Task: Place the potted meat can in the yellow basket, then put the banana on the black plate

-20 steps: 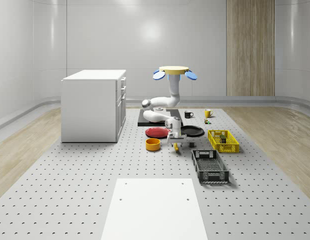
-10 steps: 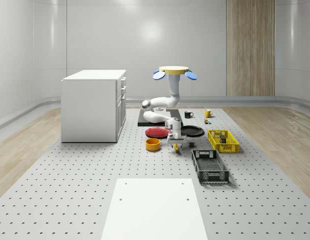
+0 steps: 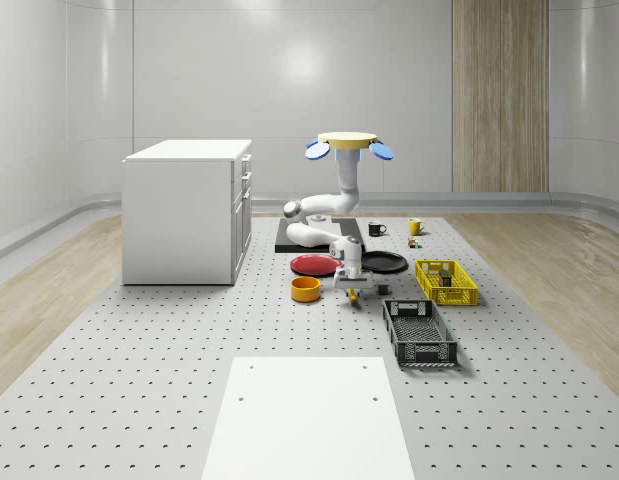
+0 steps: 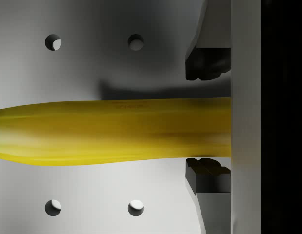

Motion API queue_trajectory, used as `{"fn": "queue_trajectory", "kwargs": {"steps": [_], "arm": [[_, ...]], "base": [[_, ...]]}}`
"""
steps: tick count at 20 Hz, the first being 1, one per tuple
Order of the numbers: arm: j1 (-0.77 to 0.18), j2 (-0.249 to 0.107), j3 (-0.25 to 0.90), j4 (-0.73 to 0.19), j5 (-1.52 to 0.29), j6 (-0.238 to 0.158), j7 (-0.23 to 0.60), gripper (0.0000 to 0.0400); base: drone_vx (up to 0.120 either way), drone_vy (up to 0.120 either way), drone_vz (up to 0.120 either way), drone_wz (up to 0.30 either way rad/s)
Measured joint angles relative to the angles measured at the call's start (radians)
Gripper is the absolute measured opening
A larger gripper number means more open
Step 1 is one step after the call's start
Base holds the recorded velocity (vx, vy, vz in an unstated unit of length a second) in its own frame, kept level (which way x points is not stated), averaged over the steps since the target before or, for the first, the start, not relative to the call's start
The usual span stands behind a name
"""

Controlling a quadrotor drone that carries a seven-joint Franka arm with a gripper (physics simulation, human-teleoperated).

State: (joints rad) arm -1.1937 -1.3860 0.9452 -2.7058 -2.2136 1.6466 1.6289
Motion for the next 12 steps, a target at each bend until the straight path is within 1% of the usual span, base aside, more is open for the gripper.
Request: {"fn": "queue_trajectory", "kwargs": {"steps": [2, 11, 12], "arm": [[0.001, 0.002, -0.001, 0.0, -0.001, -0.002, -0.001, 0.0187], [0.006, 0.006, 0.005, -0.006, -0.002, -0.013, 0.018, 0.0187], [0.008, 0.005, 0.011, -0.011, 0.003, -0.018, 0.018, 0.0187]], "base": [[0.0, 0.0, 0.0, 0.0], [0.0, 0.0, 0.0, 0.0], [0.0, 0.0, 0.08, 0.0]]}}
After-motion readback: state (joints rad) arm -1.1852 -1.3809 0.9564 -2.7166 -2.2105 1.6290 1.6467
